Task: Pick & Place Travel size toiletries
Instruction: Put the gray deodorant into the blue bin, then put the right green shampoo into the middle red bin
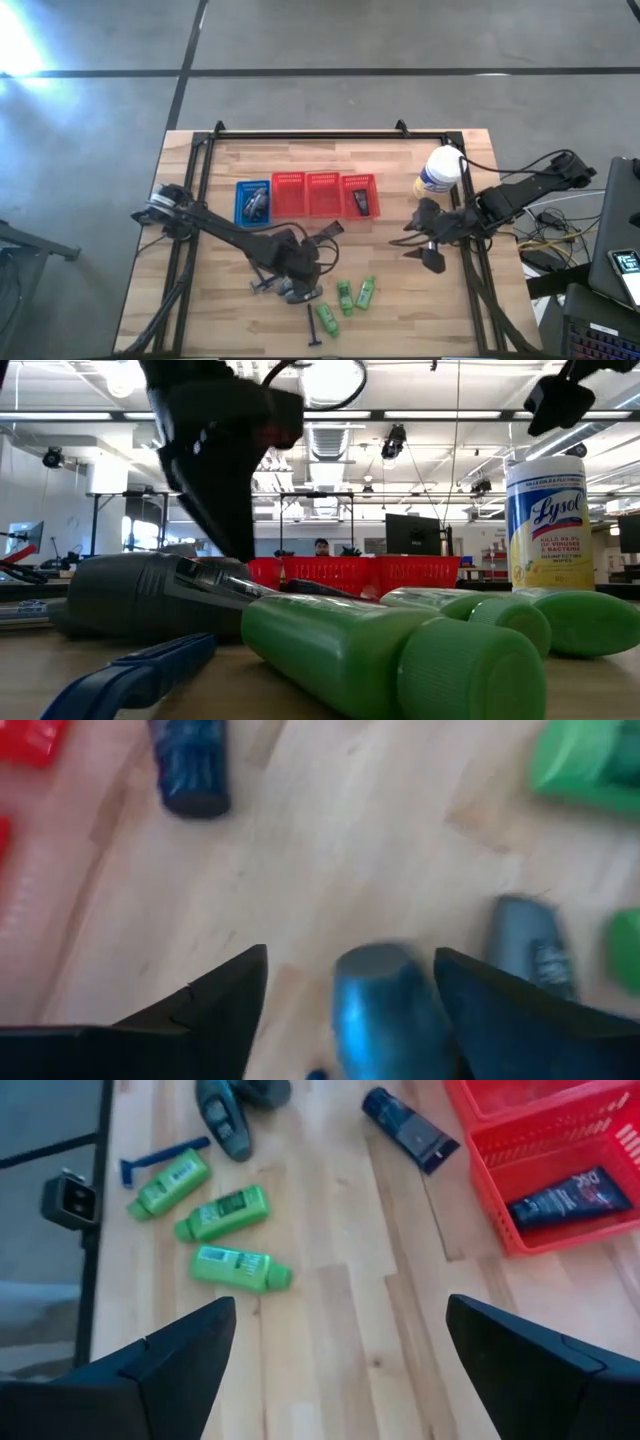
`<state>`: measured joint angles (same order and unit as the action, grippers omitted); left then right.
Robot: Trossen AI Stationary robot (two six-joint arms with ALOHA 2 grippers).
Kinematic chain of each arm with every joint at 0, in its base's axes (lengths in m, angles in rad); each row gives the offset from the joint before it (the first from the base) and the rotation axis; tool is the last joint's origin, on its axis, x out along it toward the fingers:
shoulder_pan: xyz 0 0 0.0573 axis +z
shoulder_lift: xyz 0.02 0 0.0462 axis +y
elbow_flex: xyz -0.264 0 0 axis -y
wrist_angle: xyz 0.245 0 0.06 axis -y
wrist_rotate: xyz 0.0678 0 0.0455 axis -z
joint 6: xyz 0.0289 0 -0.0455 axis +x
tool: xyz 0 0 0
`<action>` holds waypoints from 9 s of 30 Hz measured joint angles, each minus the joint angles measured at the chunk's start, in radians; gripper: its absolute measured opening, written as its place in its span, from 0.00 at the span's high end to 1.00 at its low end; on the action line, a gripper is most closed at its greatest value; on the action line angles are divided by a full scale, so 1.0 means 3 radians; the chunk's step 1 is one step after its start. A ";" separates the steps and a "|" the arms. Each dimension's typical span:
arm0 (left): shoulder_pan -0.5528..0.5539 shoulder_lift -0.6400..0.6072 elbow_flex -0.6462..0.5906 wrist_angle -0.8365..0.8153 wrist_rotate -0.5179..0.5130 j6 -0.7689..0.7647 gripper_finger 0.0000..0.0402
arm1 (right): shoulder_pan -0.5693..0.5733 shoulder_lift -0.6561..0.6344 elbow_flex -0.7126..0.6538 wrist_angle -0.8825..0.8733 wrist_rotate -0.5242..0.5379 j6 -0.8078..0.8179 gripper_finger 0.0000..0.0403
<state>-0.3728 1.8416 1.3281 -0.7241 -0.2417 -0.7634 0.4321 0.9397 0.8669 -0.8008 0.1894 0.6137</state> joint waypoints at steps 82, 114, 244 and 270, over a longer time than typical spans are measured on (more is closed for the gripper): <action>0.1949 -0.1834 -0.1600 -0.0803 -0.0477 -0.1312 0.47 | -0.0009 0.0047 -0.0080 0.0017 0.0342 0.0277 0.15; 0.0412 -0.1453 -0.0814 -0.0320 0.0079 0.0131 0.18 | -0.0009 0.0046 -0.0080 -0.0037 0.0328 0.0288 0.11; -0.0622 -0.0383 -0.0091 -0.0144 0.0301 0.0007 0.29 | 0.0008 0.0447 -0.0238 0.0196 -0.0523 0.0476 0.10; -0.0118 -0.3122 -0.1763 -0.0355 0.0055 0.2208 0.41 | -0.0065 0.2689 0.1096 0.0289 -0.1144 0.4296 0.10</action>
<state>-0.4082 0.9050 0.7993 -0.8305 -0.2252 -0.1010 0.4126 1.7465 1.1958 -0.7140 -0.1537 1.9027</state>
